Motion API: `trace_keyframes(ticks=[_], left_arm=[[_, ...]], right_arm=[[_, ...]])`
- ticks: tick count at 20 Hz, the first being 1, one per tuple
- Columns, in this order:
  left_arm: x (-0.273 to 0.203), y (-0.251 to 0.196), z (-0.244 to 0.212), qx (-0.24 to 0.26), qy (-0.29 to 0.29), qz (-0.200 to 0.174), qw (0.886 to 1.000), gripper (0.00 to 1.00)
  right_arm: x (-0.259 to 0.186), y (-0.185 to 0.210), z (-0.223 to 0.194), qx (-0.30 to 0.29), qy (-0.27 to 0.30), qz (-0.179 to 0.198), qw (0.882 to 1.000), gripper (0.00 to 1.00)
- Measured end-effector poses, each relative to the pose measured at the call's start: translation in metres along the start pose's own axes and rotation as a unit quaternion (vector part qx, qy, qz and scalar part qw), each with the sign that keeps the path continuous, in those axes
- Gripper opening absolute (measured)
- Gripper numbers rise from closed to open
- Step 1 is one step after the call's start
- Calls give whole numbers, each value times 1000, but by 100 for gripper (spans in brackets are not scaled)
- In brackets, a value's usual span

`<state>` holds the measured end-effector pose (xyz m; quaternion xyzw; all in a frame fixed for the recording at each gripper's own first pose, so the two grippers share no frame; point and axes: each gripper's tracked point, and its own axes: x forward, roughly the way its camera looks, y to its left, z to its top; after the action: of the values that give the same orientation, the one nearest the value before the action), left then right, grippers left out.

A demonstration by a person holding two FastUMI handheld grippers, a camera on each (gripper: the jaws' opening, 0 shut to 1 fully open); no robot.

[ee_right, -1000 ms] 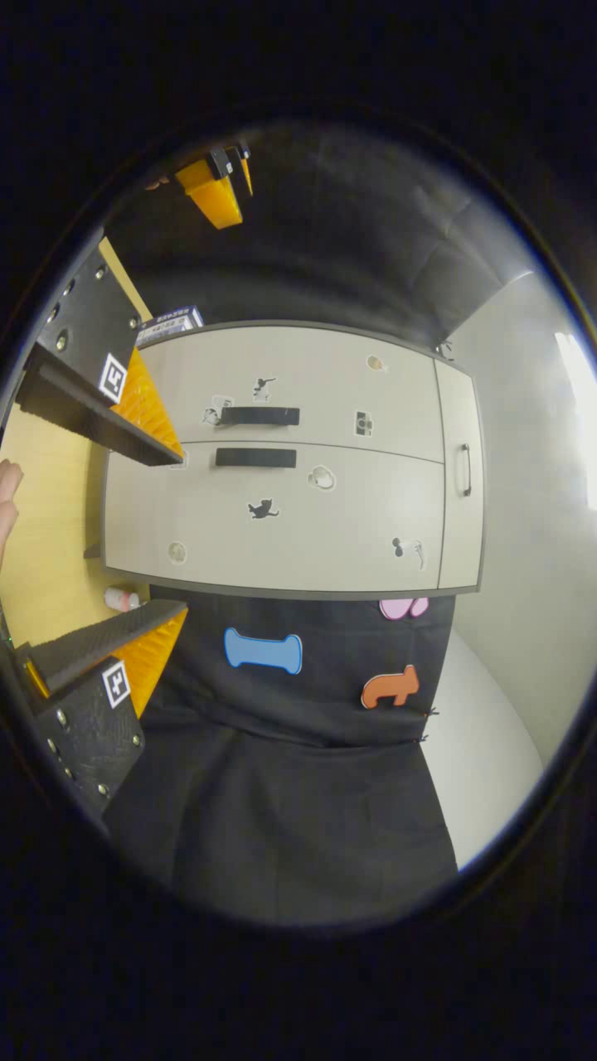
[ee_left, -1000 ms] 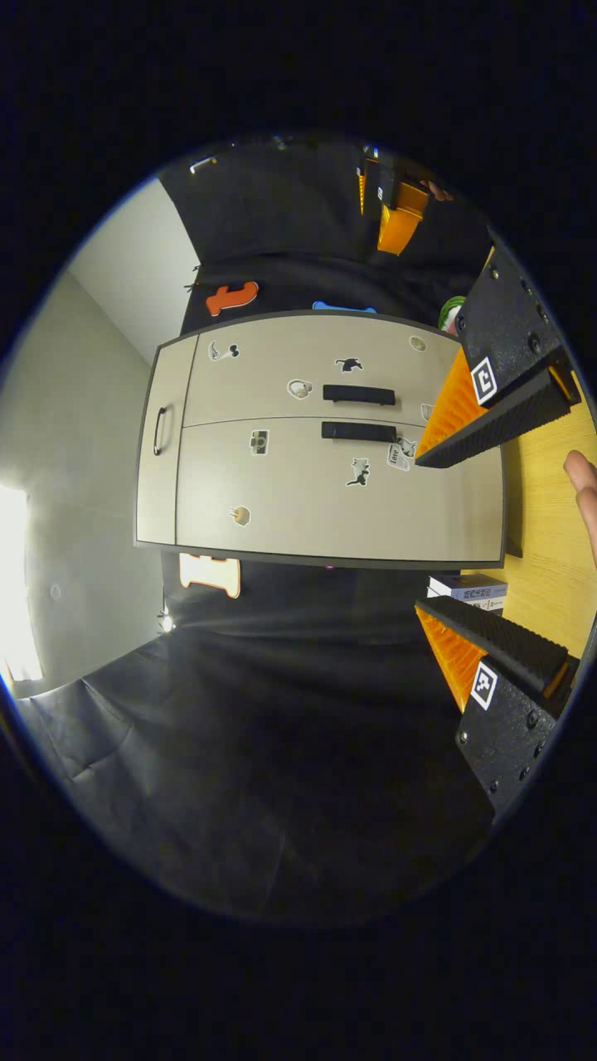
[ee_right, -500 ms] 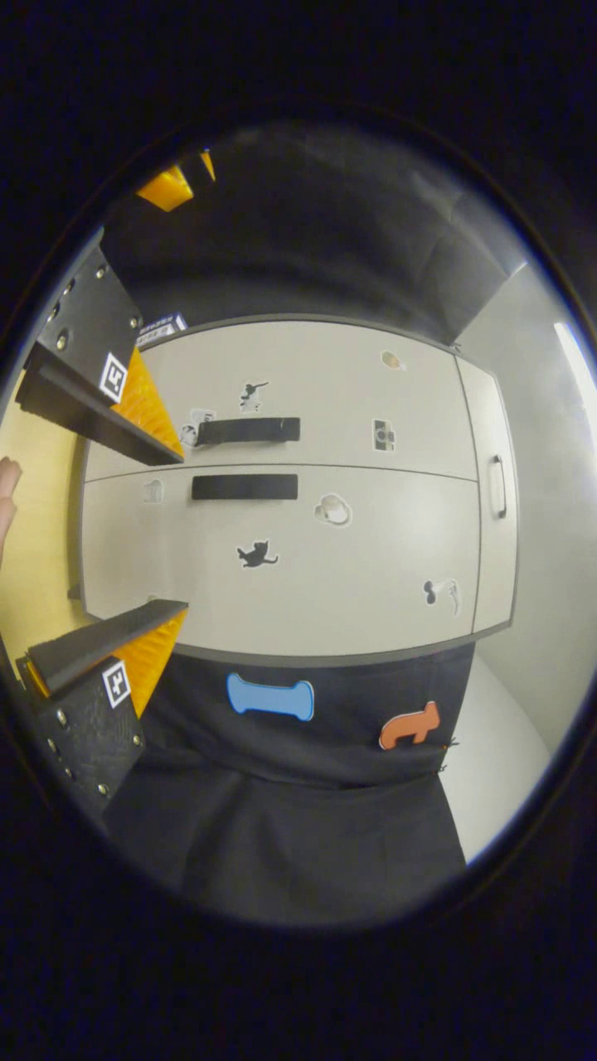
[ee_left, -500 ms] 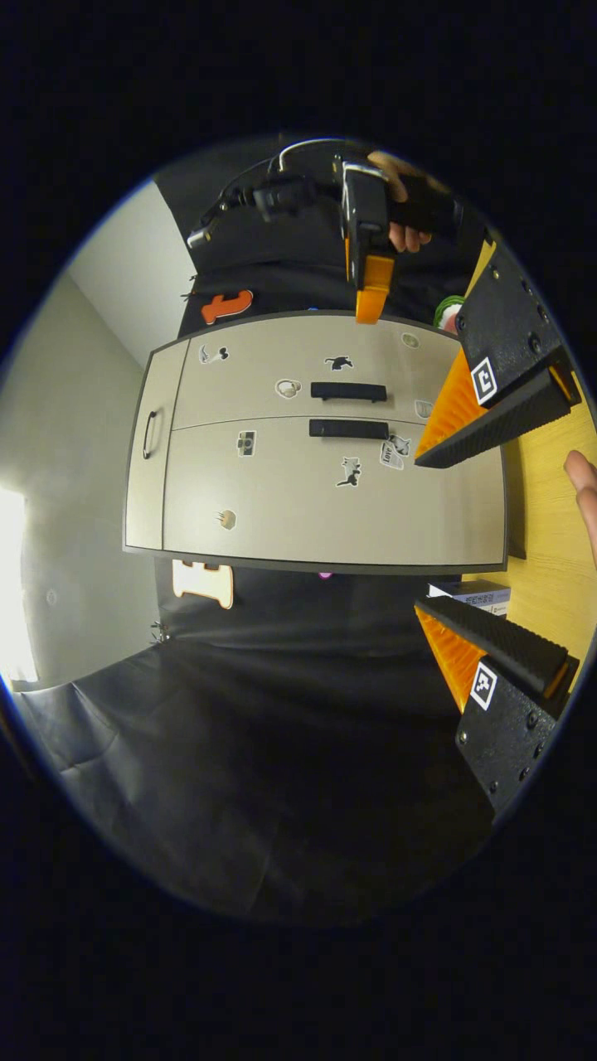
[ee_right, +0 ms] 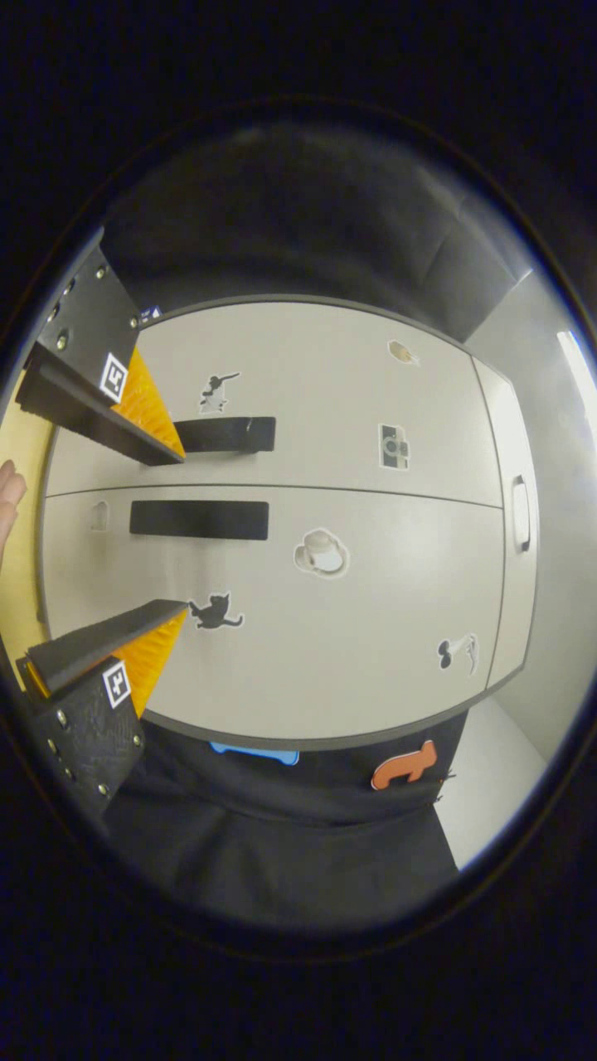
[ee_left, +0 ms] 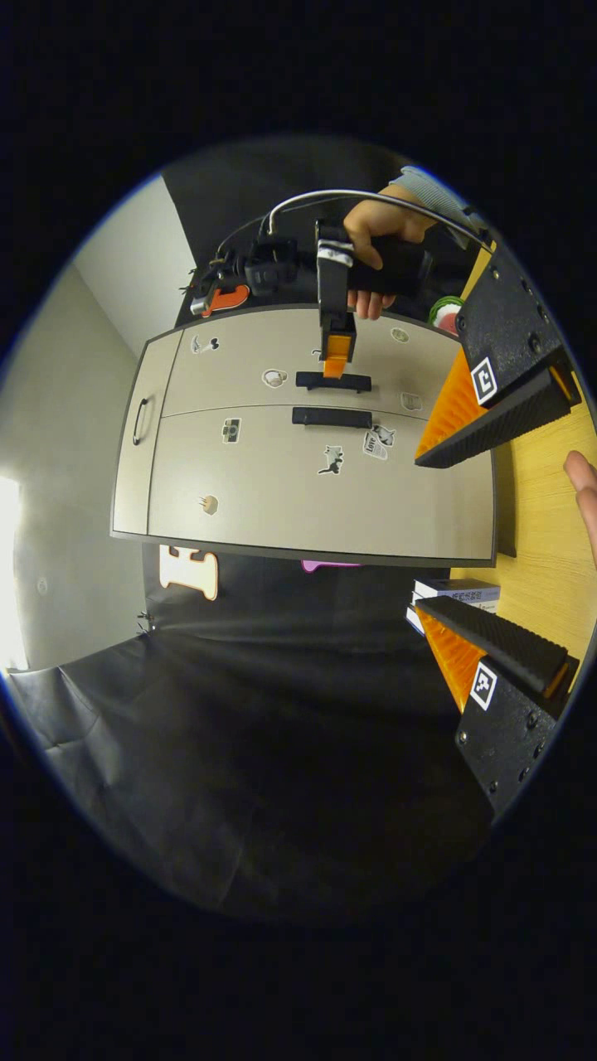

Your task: Open the right door of the double-door shoe cabinet with the right hand, and open the left door with the left hand.

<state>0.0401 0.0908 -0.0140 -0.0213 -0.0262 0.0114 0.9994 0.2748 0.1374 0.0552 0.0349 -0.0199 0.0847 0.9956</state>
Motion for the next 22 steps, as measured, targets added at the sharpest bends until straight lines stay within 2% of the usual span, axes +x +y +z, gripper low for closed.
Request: trace_keyframes(ticks=[4, 8, 9, 10, 11, 15, 16, 17, 18, 19, 22], left_arm=[[-4, 7, -4, 2, 3, 4, 1000, 97], [-9, 13, -8, 7, 3, 5, 1000, 97], [-10, 14, -9, 5, 2, 4, 1000, 96], [-11, 17, -11, 3, 2, 4, 1000, 96], [-11, 20, -12, 1, 2, 6, 1000, 96], [-14, 33, -18, 0, 7, 16, 1000, 97], [-13, 35, -19, 1, 9, 17, 1000, 97], [-14, 36, -20, 3, 10, 18, 1000, 97], [-13, 36, -23, 4, 12, 18, 1000, 97], [-14, 35, -25, 6, 15, 17, 1000, 97], [-16, 35, -32, 7, 26, 17, 1000, 97]], right_arm=[[29, 4, -4, -3, 9, 3, 1000, 97], [45, 2, -11, 31, 25, -1, 999, 97], [48, -2, -12, 40, 27, -8, 999, 90], [52, 2, -14, 57, 30, -1, 998, 84], [56, 5, -15, 70, 34, 6, 997, 66], [67, 11, -22, 71, 45, 15, 996, 52], [70, 12, -20, 64, 40, 11, 997, 42], [68, 13, -21, 43, 41, 14, 998, 41], [70, 14, -21, 20, 39, 7, 999, 31], [69, 13, -21, 17, 44, 3, 999, 27], [72, 11, -28, 24, 60, 1, 998, 25]])
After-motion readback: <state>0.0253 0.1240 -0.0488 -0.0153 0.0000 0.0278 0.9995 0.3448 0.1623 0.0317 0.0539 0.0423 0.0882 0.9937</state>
